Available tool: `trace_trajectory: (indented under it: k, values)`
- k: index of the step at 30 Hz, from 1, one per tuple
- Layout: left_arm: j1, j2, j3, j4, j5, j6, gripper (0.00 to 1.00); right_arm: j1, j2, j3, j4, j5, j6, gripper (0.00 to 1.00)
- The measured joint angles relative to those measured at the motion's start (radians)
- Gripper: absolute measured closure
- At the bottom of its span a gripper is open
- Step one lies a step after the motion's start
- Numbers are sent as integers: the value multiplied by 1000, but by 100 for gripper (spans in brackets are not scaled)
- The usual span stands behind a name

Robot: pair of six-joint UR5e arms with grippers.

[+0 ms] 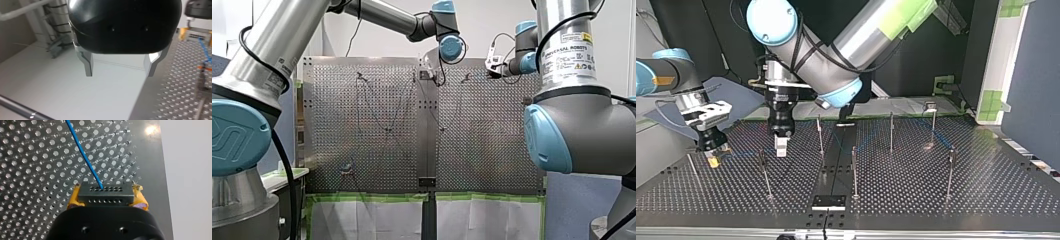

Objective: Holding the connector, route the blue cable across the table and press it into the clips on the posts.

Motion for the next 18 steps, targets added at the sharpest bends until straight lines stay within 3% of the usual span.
trace_trajectory:
  k: [18]
  values:
    - [14,161,-161,161,2,-39,0,5,0,0,2,0,0,100]
